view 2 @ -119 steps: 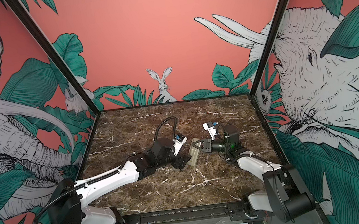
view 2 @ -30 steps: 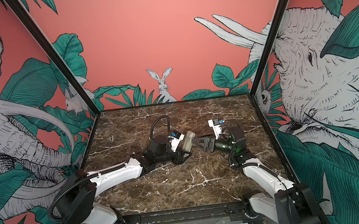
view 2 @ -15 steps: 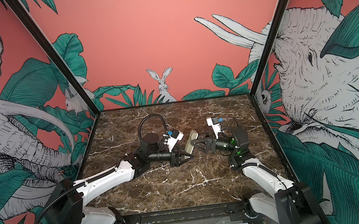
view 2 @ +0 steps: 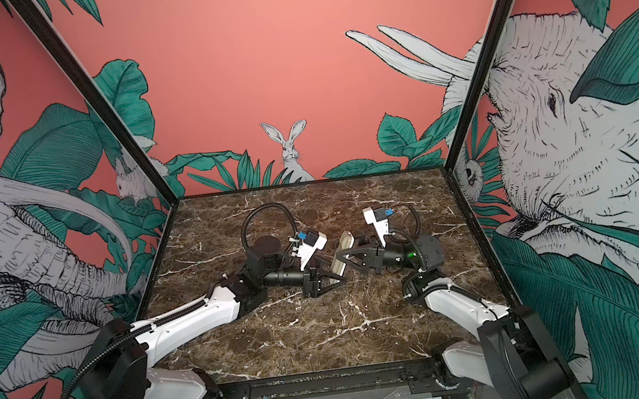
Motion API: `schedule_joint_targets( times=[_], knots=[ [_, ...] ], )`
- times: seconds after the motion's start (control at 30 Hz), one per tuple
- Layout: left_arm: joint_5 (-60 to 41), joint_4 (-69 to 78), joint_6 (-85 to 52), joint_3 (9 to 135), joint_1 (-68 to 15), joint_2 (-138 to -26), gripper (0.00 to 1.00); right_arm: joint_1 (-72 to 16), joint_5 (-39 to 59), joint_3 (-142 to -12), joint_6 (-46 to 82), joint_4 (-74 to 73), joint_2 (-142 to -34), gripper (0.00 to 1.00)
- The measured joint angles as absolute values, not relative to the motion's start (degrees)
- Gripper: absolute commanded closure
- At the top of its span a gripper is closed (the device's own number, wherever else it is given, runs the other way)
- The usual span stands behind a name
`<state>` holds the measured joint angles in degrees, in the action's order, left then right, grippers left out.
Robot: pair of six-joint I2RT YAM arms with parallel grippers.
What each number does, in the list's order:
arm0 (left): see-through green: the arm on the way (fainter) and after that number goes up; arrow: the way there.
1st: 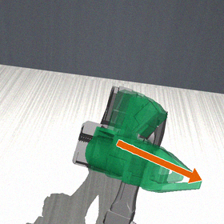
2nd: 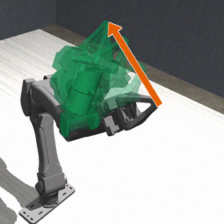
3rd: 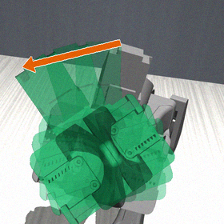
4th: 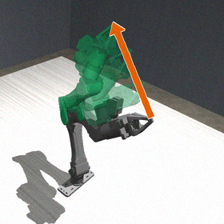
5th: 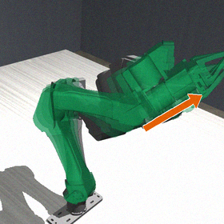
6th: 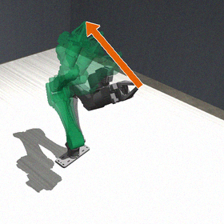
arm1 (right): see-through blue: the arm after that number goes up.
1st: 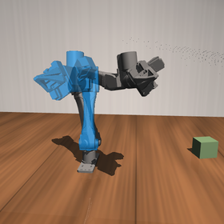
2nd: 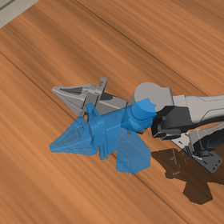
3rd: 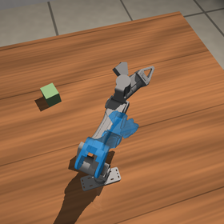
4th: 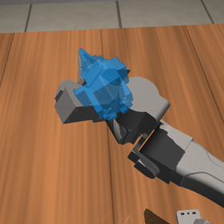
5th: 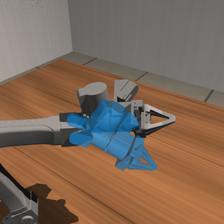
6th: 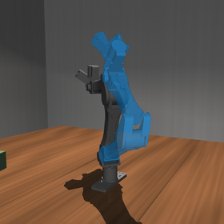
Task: Load the batteries into the remote control
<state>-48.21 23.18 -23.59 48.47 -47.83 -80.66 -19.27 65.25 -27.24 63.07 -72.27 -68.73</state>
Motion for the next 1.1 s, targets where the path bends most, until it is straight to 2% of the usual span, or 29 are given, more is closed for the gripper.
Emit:
schedule_joint_targets(
  times=[0.23, 0.33, 0.57, 0.63, 0.73, 0.83, 0.9, 1.1],
  knots=[
    [-49.12, 25.34, -24.62, 48.47, -47.86, -80.66, 0.83, -20.05, 65.41, -27.22, 64.55, -74.96, -69.67, 0.41],
    [-49.63, 26.13, -24.82, 48.47, -47.86, -80.66, 0.83, -20.23, 65.41, -27.24, 64.73, -75.35, -69.73, 0.49],
    [-49.98, 26.3, -26.57, 48.45, -47.86, -80.66, 0.82, -20.21, 65.39, -27.24, 63.02, -76.05, -70.24, 0.76],
    [-49.93, 26.28, -26.55, 48.4, -47.86, -80.66, 0.79, -20.21, 65.39, -27.24, 62.74, -75.81, -70.24, 0.81],
    [-49.87, 26.28, -26.52, 48.25, -47.86, -80.66, 0.65, -20.23, 65.39, -27.24, 61.82, -74.41, -69.84, 0.85],
    [-49.67, 26.22, -26.13, 47.99, -47.92, -80.66, 0.44, -20.27, 65.21, -27.27, 59.57, -70.7, -68.36, 0.89],
    [-49.06, 26.11, -25.39, 47.72, -48.07, -80.66, 0.33, -20.38, 65.06, -27.46, 56.6, -65.69, -66.48, 0.91],
    [-43.4, 23.18, -23.05, 45.6, -47.77, -79.02, 0.13, -20.53, 60.84, -30.5, 42.41, -40.36, -58.28, 0.93]
  ],
)
